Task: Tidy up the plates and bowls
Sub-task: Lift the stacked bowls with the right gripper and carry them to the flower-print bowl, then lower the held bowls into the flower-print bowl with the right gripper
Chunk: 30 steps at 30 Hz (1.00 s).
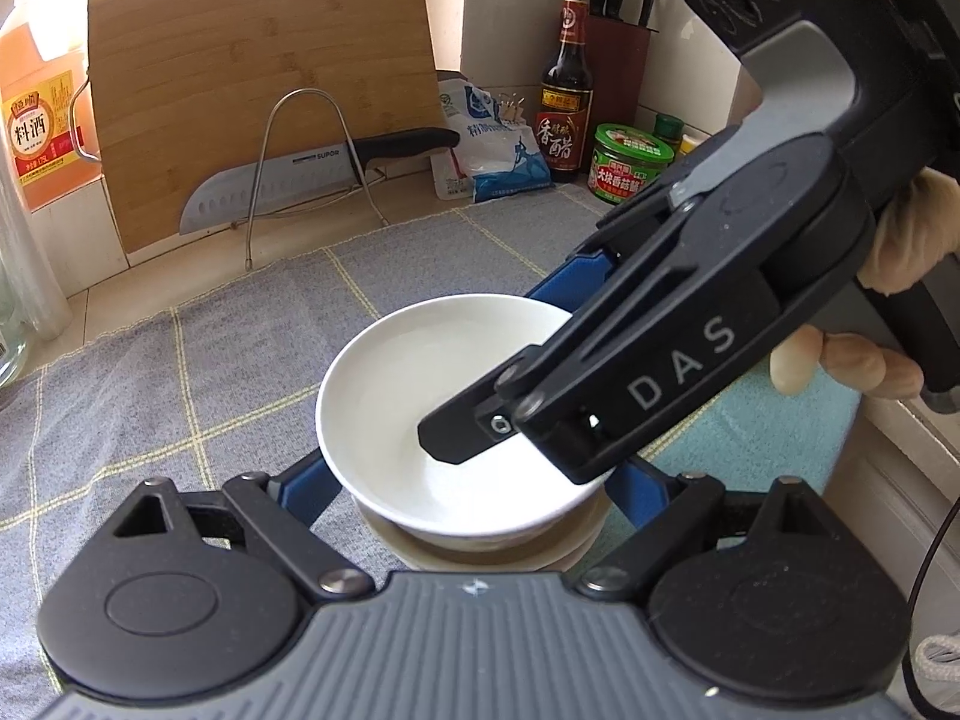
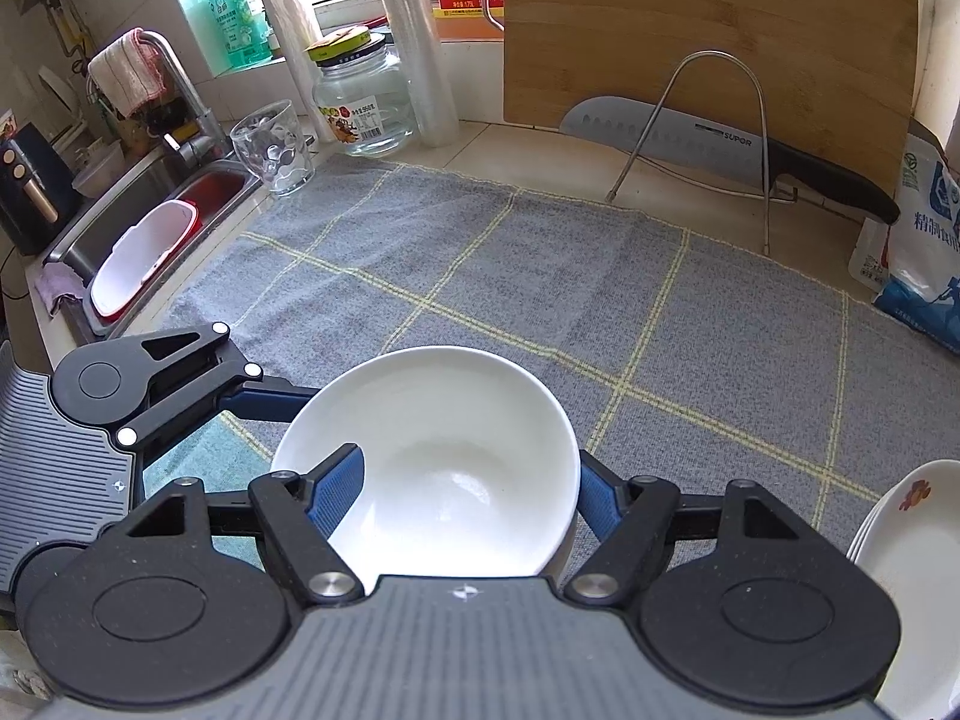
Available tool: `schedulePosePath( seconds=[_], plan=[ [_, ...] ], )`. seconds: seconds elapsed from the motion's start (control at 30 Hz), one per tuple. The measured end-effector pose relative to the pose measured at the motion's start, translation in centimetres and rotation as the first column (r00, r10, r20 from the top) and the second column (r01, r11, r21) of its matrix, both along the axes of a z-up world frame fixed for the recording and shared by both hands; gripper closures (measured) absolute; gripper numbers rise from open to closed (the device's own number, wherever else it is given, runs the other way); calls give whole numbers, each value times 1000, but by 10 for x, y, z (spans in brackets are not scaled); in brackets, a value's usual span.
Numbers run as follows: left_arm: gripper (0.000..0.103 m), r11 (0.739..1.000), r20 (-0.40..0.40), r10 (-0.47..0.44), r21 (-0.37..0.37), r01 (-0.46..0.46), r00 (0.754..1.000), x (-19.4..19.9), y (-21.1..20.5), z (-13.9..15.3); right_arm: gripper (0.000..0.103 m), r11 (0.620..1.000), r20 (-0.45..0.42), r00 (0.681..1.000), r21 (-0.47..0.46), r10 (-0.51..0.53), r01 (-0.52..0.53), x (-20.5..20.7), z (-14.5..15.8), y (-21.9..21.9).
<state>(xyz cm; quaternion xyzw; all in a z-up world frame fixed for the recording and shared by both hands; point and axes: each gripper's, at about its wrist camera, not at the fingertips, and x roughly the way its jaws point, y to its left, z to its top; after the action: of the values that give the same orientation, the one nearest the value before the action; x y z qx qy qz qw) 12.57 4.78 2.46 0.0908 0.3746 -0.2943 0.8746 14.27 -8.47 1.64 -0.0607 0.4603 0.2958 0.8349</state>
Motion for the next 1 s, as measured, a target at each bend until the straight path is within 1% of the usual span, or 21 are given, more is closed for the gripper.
schedulePosePath(
  seconds=[0.27, 0.33, 0.37, 0.43, 0.5, 0.77, 0.9, 1.0],
  plan=[
    [9, 1000, -37, -15, -26, 14, 999, 5, 3, -1, 22, 1000, 5, 1000, -15, 16, -16, 0, -1, 2],
    [9, 999, -47, -22, -30, 20, 999, 5, 3, -2, 20, 1000, 3, 1000, -13, 16, -16, 1, -3, 1],
    [8, 999, -51, -26, -31, 24, 998, 4, 3, -2, 16, 1000, 1, 1000, -8, 18, -18, 1, -4, 1],
    [7, 999, -43, -28, -30, 27, 999, 3, 3, -1, 6, 1000, 8, 1000, -6, 17, -17, 0, -4, 1],
    [7, 999, -40, -34, -31, 33, 999, 3, 3, 1, 2, 1000, 21, 1000, -7, 15, -14, -1, -3, 1],
    [6, 998, -47, -58, -37, 57, 997, -2, 15, 5, 0, 1000, 52, 999, -12, 2, -1, -10, -2, -2],
    [6, 997, -40, -63, -36, 62, 997, -6, 23, 7, 0, 998, 92, 996, -52, -19, 24, -21, -6, -2],
    [6, 998, -30, -64, -23, 64, 997, -11, 27, 8, 0, 997, 114, 993, -64, -39, 46, -29, -9, -3]
  ],
)
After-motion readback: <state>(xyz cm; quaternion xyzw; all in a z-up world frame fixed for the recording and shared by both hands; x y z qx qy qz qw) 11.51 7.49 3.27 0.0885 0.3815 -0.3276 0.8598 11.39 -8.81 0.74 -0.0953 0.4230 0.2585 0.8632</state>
